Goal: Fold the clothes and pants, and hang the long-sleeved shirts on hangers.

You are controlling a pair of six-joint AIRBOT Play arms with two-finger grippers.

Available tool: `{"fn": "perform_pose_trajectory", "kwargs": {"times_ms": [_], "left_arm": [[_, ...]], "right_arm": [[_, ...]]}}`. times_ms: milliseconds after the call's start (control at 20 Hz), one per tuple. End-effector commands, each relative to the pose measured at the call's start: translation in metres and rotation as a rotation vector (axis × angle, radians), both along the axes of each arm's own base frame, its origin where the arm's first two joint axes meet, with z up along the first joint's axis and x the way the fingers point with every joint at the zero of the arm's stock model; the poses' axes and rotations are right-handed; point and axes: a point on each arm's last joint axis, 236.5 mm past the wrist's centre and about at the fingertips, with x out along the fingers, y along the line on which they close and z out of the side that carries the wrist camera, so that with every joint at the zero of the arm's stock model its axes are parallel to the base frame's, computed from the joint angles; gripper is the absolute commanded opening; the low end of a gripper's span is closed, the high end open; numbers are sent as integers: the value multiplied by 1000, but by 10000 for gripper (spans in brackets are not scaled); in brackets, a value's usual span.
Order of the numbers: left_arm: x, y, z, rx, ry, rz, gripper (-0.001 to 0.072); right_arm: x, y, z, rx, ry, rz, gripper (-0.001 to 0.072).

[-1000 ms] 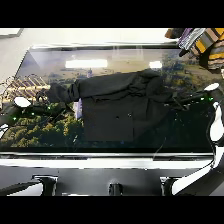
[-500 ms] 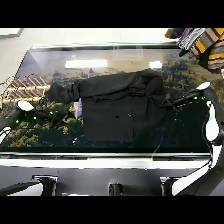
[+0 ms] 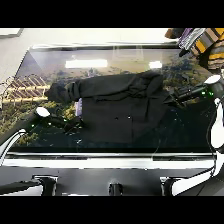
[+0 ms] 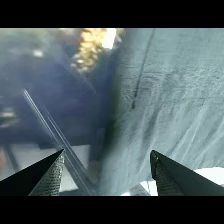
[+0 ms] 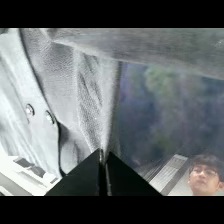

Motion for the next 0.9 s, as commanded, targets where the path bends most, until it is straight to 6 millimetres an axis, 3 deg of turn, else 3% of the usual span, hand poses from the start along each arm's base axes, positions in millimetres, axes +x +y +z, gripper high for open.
{"fn": "perform_pose_trajectory", "kwargs": {"times_ms": [0, 100, 150, 200, 250, 350, 400, 500, 550, 650, 750, 850], "left_arm": [[-3, -24, -14, -1, -3, -24, 616], [-7, -30, -19, 3, 5, -41, 598], [-8, -32, -18, 0, 6, -44, 465], [-7, -34, -15, -7, 3, -46, 138], [-2, -35, -8, -16, -7, -54, 20], [26, -40, 24, -40, -104, -85, 15], [51, -43, 54, -51, -194, -89, 13], [108, -41, 136, -44, -423, -86, 13], [132, -36, 183, -23, -541, -80, 13], [163, -23, 291, 34, -800, -84, 14], [166, -10, 405, 95, -1081, -74, 15], [144, 3, 494, 124, -1292, -41, 15]], "right_arm": [[-6, 3, 14, 6, -4, 3, 29], [-12, 6, 15, 11, 7, 6, 30], [-14, 9, 16, 14, 7, 10, 30], [-15, 16, 20, 21, -3, 16, 29], [-11, 24, 29, 29, -39, 17, 29], [14, 50, 67, 90, -190, -17, 29], [32, 60, 95, 104, -304, -46, 29], [67, 59, 160, 65, -527, -139, 29], [78, 53, 204, 50, -644, -191, 29], [80, 43, 293, 22, -863, -261, 29], [56, 33, 384, -45, -1083, -317, 29], [13, 22, 457, -132, -1260, -377, 29]]}}
